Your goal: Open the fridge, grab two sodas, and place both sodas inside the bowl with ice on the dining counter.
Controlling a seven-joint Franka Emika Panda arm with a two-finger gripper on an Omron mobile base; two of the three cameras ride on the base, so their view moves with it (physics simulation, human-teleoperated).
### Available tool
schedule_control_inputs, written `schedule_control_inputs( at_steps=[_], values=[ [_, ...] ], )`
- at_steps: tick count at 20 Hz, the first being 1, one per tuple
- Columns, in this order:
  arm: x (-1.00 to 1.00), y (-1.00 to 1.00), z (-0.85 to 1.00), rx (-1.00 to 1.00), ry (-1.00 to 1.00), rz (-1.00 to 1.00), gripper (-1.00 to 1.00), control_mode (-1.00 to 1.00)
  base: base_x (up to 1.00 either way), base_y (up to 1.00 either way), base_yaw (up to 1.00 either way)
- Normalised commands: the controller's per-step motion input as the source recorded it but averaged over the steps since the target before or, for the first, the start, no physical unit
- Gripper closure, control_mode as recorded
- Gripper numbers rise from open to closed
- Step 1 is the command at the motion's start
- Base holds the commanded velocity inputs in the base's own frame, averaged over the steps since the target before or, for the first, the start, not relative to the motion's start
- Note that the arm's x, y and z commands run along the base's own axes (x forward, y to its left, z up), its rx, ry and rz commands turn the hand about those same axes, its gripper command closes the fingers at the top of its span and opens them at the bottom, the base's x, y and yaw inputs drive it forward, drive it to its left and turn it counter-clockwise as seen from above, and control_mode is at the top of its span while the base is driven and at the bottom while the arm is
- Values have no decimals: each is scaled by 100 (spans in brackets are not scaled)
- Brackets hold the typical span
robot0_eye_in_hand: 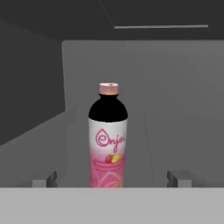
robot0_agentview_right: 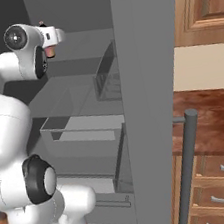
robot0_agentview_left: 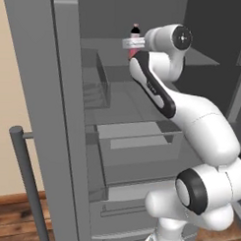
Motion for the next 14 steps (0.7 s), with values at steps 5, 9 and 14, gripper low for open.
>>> schedule_control_inputs(
  at_steps=[5, 9, 14],
  values=[
    [29, 16, 0, 0, 4, 0, -100, -100, 0, 0, 0],
    [25, 8, 0, 0, 10, 0, -100, -100, 0, 0, 0],
    [27, 0, 0, 0, 8, 1, -100, -100, 0, 0, 0]
  ],
)
